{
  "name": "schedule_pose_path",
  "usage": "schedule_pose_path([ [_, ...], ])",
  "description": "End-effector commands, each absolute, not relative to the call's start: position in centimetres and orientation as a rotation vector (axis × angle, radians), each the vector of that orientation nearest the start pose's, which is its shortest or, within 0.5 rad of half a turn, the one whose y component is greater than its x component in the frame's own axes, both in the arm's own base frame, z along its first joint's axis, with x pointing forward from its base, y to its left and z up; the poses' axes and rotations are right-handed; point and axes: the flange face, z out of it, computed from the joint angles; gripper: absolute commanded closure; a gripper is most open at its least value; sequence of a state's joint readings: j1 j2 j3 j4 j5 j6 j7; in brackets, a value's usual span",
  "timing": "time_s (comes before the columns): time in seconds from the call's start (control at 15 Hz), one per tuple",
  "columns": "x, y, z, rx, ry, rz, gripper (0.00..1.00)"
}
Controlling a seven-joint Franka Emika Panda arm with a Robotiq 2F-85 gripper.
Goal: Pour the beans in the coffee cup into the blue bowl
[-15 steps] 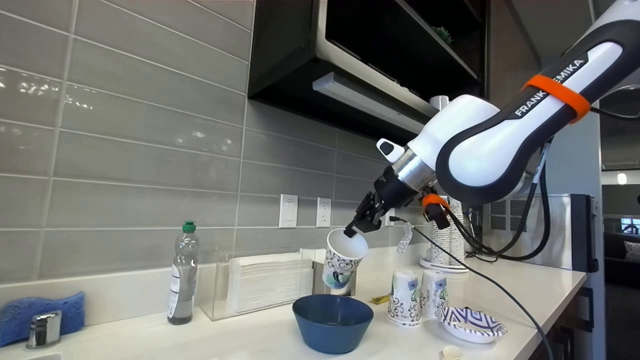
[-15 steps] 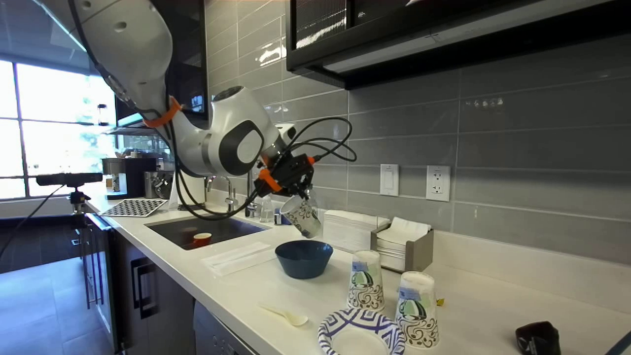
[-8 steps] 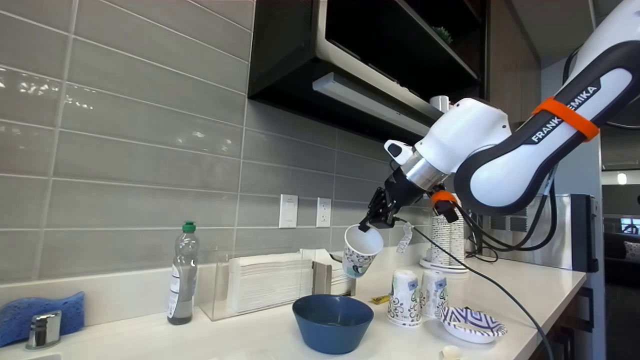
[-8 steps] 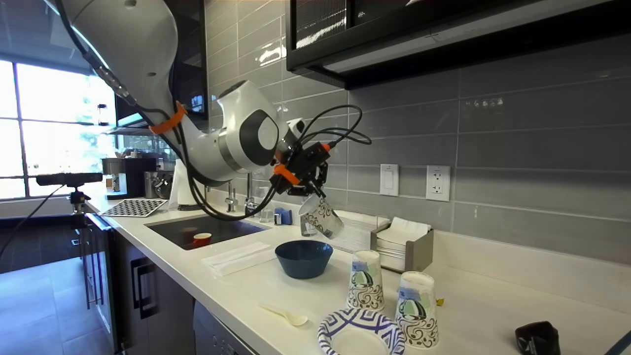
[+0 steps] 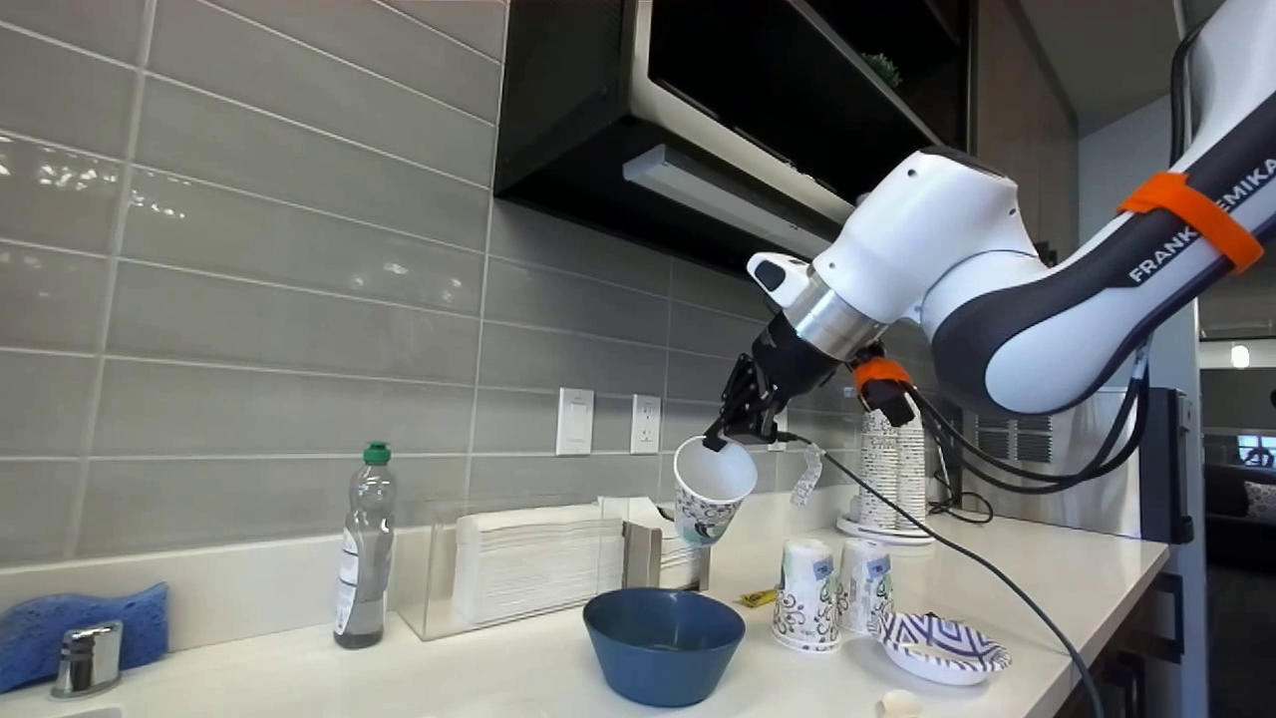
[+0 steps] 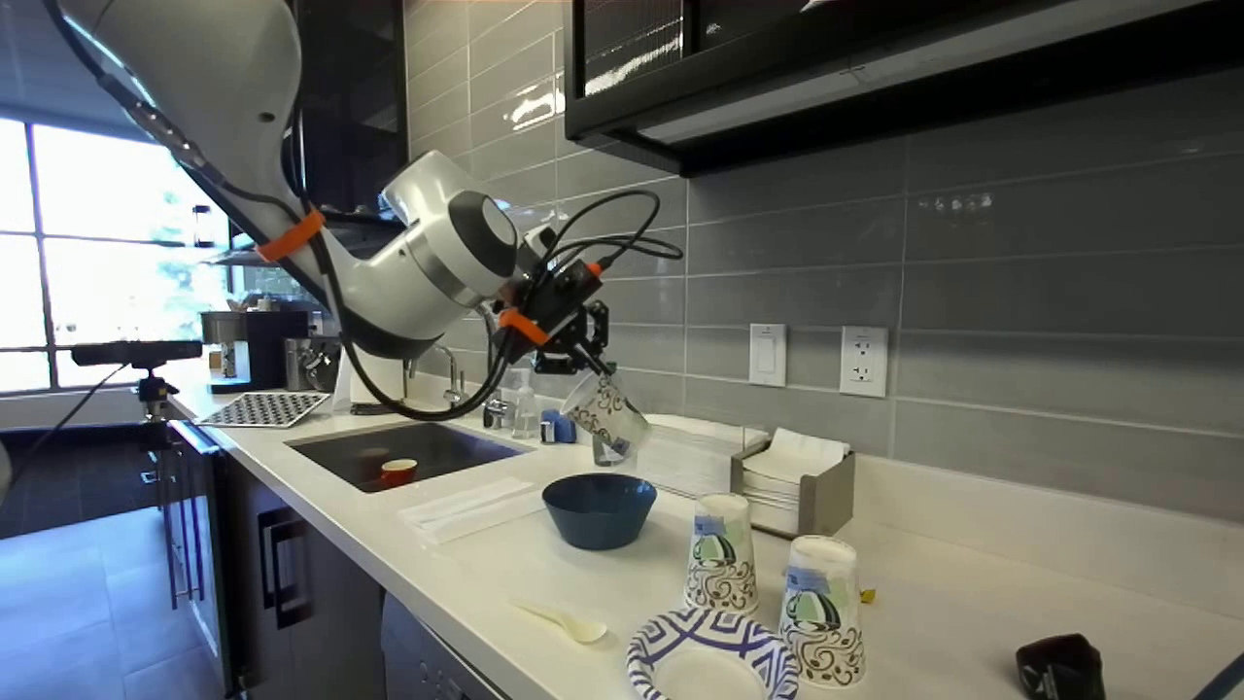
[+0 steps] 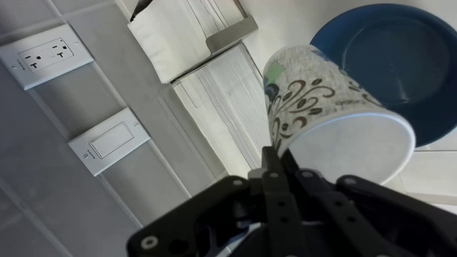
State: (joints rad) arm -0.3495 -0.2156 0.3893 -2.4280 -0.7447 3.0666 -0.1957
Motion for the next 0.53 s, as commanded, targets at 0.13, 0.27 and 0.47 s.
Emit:
schedule_pose_path([
  [0.13, 48.96, 10.01, 45.71, -3.009, -1.614, -1.271, 0.96],
  [0.27, 48.88, 10.33, 45.54, -3.012, -1.619, -1.264, 0.96],
  [0.47, 48.45, 9.84, 45.24, -3.201, -1.683, -1.096, 0.99],
])
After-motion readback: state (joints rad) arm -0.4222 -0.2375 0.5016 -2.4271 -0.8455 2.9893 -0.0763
